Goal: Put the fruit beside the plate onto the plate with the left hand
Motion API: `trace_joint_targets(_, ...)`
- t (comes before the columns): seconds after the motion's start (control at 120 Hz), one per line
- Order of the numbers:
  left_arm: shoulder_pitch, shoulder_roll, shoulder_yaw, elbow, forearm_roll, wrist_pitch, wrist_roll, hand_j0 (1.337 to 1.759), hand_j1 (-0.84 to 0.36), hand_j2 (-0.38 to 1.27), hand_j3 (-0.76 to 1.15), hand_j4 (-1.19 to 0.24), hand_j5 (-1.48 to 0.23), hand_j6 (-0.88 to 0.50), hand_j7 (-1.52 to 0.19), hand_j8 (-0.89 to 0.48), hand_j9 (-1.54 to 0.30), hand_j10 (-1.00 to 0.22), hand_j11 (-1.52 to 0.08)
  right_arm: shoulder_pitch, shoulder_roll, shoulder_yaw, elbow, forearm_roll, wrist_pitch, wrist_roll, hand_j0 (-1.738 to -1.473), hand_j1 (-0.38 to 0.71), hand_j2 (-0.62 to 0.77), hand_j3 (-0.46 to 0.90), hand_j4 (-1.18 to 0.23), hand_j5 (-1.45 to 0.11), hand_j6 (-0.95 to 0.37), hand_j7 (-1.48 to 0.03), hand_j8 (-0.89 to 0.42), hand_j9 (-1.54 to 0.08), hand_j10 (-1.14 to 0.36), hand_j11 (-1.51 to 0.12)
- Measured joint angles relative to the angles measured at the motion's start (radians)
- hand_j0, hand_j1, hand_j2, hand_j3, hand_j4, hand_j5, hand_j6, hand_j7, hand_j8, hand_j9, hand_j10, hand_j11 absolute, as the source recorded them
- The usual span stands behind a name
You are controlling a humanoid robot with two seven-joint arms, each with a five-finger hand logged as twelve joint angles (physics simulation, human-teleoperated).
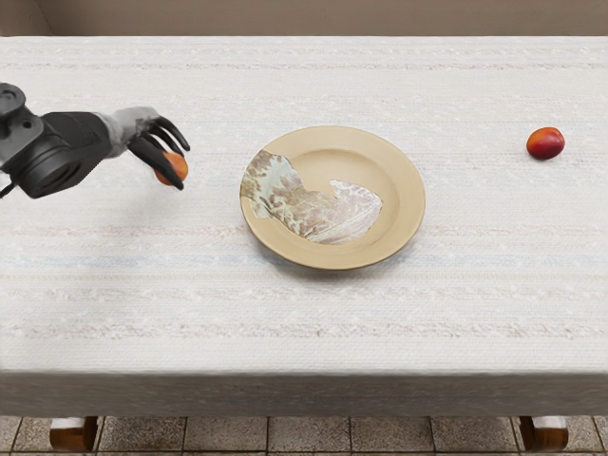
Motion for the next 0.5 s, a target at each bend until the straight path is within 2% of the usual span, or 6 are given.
trace_joint_targets(0.108,-0.012,-0.045,-0.029,-0.001,-0.015,-0.008,0.000,1.657,-0.32,0.64,0.00,-0.74,-0.97,-0.60,-0.96,-0.54,-0.97,-0.71,-0.97,0.000,0.000,0.000,0.000,0.000,0.000,0.000,-1.658,-0.34,0.00,0.00,-0.01,-0.01,-0.01,-0.01,-0.01,-0.01,-0.01,-0.01)
trace_joint_targets(0.175,-0.032,-0.070,-0.037,-0.001,-0.020,-0.011,0.000,1.657,-0.37,0.77,0.00,-0.75,-0.98,-0.60,-0.97,-0.53,-0.98,-0.72,-0.98,0.000,0.000,0.000,0.000,0.000,0.000,0.000,-1.658,-0.34,0.00,0.00,-0.01,-0.01,-0.01,-0.01,-0.01,-0.01,-0.01,-0.01)
trace_joint_targets(0.358,-0.047,-0.173,-0.043,-0.002,-0.026,-0.017,0.000,1.656,-0.41,0.79,0.00,-0.76,-1.00,-0.55,-1.00,-0.53,-1.00,-0.69,-1.00,0.000,0.000,0.000,0.000,0.000,0.000,0.000,-1.658,-0.34,0.00,0.00,-0.01,-0.01,-0.01,-0.01,-0.01,-0.01,-0.01,-0.01)
trace_joint_targets(0.4,-0.046,-0.198,-0.042,-0.002,-0.027,-0.018,0.000,1.655,-0.45,0.90,0.00,-0.75,-1.01,-0.55,-1.01,-0.51,-1.00,-0.69,-1.00,0.000,0.000,0.000,0.000,0.000,0.000,0.000,-1.658,-0.34,0.00,0.00,-0.01,-0.01,-0.01,-0.01,-0.01,-0.01,-0.01,-0.01)
trace_joint_targets(0.433,-0.041,-0.216,-0.040,-0.002,-0.026,-0.017,0.000,1.654,-0.44,0.85,0.00,-0.76,-1.00,-0.55,-1.01,-0.50,-1.00,-0.69,-1.01,0.000,0.000,0.000,0.000,0.000,0.000,0.000,-1.658,-0.34,0.00,0.00,-0.01,-0.01,-0.01,-0.01,-0.01,-0.01,-0.01,-0.01)
trace_joint_targets(0.5,-0.032,-0.238,-0.037,-0.002,-0.027,-0.018,0.000,1.654,-0.49,0.91,0.00,-0.75,-1.01,-0.54,-1.02,-0.47,-1.01,-0.69,-1.01,0.000,0.000,0.000,0.000,0.000,0.000,0.000,-1.658,-0.34,0.00,0.00,-0.01,-0.01,-0.01,-0.01,-0.01,-0.01,-0.01,-0.01)
